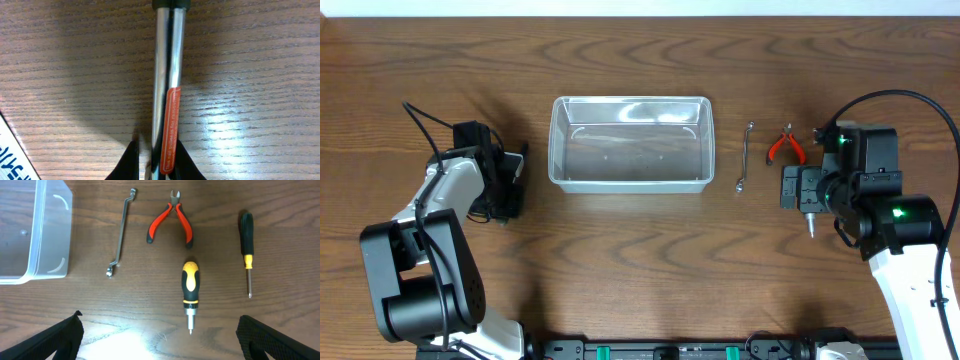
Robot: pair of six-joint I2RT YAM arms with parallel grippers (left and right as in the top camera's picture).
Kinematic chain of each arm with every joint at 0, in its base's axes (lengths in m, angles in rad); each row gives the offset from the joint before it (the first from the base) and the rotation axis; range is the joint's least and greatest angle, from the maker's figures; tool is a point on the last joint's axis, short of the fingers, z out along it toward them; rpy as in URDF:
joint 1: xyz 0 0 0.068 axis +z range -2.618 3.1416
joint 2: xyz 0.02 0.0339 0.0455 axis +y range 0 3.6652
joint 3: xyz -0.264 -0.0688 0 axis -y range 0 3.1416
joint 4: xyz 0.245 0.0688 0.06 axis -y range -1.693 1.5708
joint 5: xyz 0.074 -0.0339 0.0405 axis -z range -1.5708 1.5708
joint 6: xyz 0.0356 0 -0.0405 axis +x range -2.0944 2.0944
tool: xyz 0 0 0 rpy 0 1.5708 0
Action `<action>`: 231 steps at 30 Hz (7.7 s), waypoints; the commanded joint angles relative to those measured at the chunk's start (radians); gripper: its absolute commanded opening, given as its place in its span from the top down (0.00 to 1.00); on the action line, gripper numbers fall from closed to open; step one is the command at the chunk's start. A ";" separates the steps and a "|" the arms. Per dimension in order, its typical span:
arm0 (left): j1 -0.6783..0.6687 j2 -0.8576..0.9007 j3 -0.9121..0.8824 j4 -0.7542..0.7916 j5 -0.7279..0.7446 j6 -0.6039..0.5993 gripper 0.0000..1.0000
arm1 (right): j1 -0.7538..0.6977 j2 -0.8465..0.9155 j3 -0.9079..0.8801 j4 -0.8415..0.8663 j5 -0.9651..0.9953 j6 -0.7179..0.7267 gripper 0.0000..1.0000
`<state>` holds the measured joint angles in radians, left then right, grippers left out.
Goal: Pack container
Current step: 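Close the left gripper on the black-orange pen, then lift the pen with the left gripper and lower it into the container, then release the pen and move the left gripper to the blue box, then lower the left gripper and grasp the blue-and-white box top, then carry the box with the left gripper into the container and release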
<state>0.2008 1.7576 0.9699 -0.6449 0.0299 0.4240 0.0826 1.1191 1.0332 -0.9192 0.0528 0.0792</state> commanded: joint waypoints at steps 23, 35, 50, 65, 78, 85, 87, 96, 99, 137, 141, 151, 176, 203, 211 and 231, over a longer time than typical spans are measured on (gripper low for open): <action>-0.266 -0.288 0.482 -0.217 0.210 0.219 0.94 | -0.004 0.002 0.024 0.040 0.010 -0.008 0.01; -0.523 -0.094 0.478 -0.173 0.233 0.537 0.94 | -0.004 0.002 0.024 0.039 0.010 -0.005 0.01; -0.539 0.256 0.478 -0.155 0.232 0.536 0.76 | -0.005 0.001 0.024 0.037 0.010 -0.006 0.01; -0.538 0.141 0.510 -0.148 0.128 0.475 0.46 | -0.005 0.001 0.024 0.039 0.011 -0.006 0.01; -0.234 -0.262 0.592 -0.243 -0.118 0.084 0.02 | -0.005 0.002 0.024 0.034 0.010 -0.008 0.01; 0.161 -0.254 0.583 -0.354 -0.061 -0.109 0.02 | -0.004 0.002 0.024 0.033 0.010 -0.017 0.01; 0.251 -0.226 0.561 -0.358 -0.035 -0.104 0.02 | -0.005 0.002 0.024 0.037 0.010 -0.017 0.01; 0.338 -0.041 0.503 -0.338 -0.013 -0.100 0.02 | -0.005 0.002 0.024 0.058 0.010 -0.017 0.01; 0.336 0.047 0.503 -0.338 0.035 -0.048 0.02 | -0.005 0.002 0.024 0.080 0.010 -0.016 0.01; 0.338 0.347 0.491 -0.232 -0.048 0.188 0.02 | -0.005 0.002 0.024 0.176 0.011 -0.017 0.01; 0.338 0.347 0.460 -0.217 -0.048 0.188 0.02 | -0.005 0.002 0.024 0.181 0.011 -0.017 0.01; 0.338 0.347 0.425 -0.209 -0.045 0.180 0.02 | -0.005 0.002 0.024 0.189 0.011 -0.017 0.01; 0.338 0.347 0.425 -0.209 -0.038 0.156 0.24 | -0.005 0.002 0.024 0.190 0.011 -0.017 0.01; 0.337 0.347 0.425 -0.209 -0.038 0.154 0.47 | -0.005 0.002 0.024 0.190 0.011 -0.017 0.01; 0.337 0.347 0.425 -0.209 -0.038 0.154 0.62 | -0.005 0.002 0.024 0.190 0.011 -0.017 0.01; 0.204 0.076 0.443 -0.239 -0.037 0.102 0.94 | -0.005 0.002 0.024 0.190 0.011 -0.017 0.01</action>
<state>0.4500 1.9682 1.3972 -0.8722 -0.0040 0.5423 0.0826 1.1191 1.0332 -0.7345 0.0574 0.0711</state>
